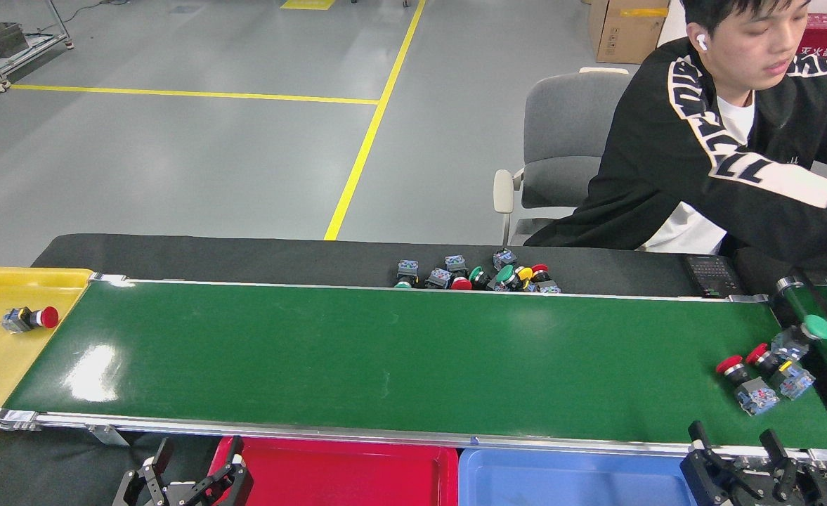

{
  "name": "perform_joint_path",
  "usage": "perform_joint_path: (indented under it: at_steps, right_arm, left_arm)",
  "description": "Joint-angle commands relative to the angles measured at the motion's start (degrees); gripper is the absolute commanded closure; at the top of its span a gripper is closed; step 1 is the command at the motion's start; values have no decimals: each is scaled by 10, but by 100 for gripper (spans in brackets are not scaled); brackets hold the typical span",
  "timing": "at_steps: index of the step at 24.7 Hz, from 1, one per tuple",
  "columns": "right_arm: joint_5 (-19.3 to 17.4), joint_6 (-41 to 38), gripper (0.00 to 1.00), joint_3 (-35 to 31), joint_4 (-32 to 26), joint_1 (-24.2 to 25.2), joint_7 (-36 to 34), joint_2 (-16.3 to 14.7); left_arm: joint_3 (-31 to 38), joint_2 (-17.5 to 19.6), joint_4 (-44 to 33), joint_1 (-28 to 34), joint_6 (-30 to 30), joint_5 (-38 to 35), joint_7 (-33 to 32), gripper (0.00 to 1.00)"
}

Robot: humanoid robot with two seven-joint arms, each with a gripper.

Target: Pick switch part from conveyor to tray

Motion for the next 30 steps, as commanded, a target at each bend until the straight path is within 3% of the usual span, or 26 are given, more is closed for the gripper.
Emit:
perform_joint_path:
  at_steps: [1, 10, 11, 13, 17, 18, 22, 27, 30]
  right_arm:
    - [4, 0, 1, -3, 8, -14, 20, -6]
    - [31, 23, 3, 3, 97, -103, 28, -8]
    - [36, 24, 11, 9, 109, -112, 28, -8]
    - [42, 23, 43, 41, 141, -134, 28, -8]
    - [37, 20, 83, 53, 156, -150, 28, -6]
    - [37, 20, 87, 53, 155, -150, 29, -6]
    - [34, 10, 89, 54, 138, -151, 29, -4]
    - [17, -36, 89, 54, 32, -113, 53, 1]
    - [18, -80, 86, 110, -26, -87, 55, 41]
  left_arm:
    - [0, -2, -8, -6, -1, 1, 5, 0]
    - [0, -1, -8, -6, 3, 1, 5, 0]
    - [0, -1, -8, -6, 3, 1, 5, 0]
    - [0, -1, -8, -6, 3, 1, 5, 0]
    - [1, 2, -8, -6, 3, 0, 5, 0]
    - [2, 3, -8, -6, 3, 0, 5, 0]
    - [1, 3, -8, -6, 3, 0, 4, 0]
    - [3, 4, -8, -6, 3, 0, 4, 0]
    - [3, 4, -8, -6, 3, 0, 4, 0]
